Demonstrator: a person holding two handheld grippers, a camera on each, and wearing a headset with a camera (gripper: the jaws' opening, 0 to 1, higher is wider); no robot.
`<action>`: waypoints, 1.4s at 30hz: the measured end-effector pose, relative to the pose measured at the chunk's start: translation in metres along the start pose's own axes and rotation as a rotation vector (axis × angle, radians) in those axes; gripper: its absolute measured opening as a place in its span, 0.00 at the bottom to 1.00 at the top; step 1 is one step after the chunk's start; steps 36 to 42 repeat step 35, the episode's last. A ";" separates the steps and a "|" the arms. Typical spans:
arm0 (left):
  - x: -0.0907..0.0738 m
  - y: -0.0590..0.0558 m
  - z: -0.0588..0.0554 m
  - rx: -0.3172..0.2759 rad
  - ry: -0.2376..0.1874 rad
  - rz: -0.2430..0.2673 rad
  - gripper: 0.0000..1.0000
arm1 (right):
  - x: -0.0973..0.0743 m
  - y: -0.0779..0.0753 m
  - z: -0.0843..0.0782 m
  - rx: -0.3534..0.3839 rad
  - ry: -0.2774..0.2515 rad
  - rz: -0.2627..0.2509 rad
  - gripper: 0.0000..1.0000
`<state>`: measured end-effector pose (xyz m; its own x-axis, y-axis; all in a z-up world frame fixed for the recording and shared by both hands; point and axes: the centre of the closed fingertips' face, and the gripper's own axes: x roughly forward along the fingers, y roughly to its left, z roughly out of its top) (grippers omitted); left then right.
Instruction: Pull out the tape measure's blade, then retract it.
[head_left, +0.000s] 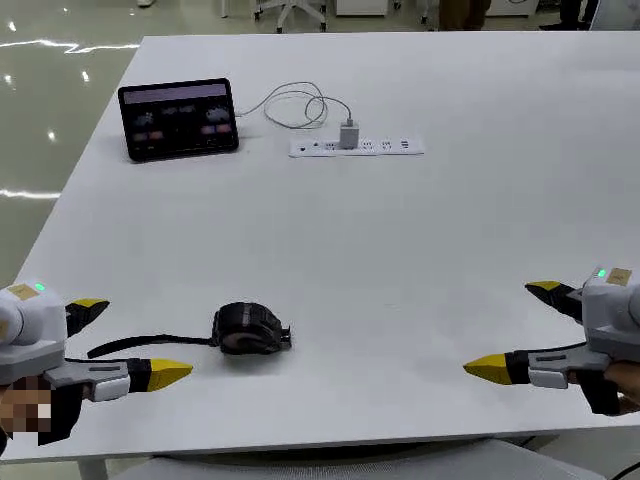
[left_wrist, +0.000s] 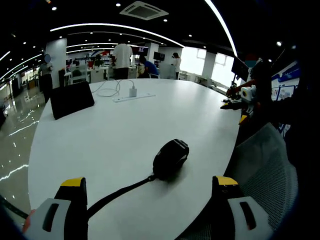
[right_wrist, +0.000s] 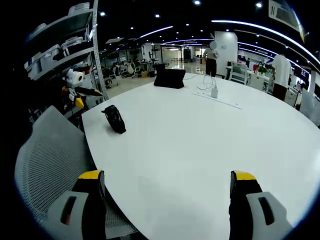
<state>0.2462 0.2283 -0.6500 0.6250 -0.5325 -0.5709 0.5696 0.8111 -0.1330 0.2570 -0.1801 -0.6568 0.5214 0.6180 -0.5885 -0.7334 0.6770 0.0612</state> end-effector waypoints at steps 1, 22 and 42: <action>-0.002 0.001 0.001 -0.001 -0.002 0.002 1.00 | -0.003 0.000 -0.001 0.002 0.000 -0.003 1.00; -0.005 -0.004 0.003 -0.002 0.020 -0.004 1.00 | -0.010 -0.003 -0.013 -0.007 0.008 -0.016 1.00; -0.008 0.002 0.003 -0.002 0.020 0.014 1.00 | -0.011 -0.004 -0.013 -0.001 0.005 -0.017 1.00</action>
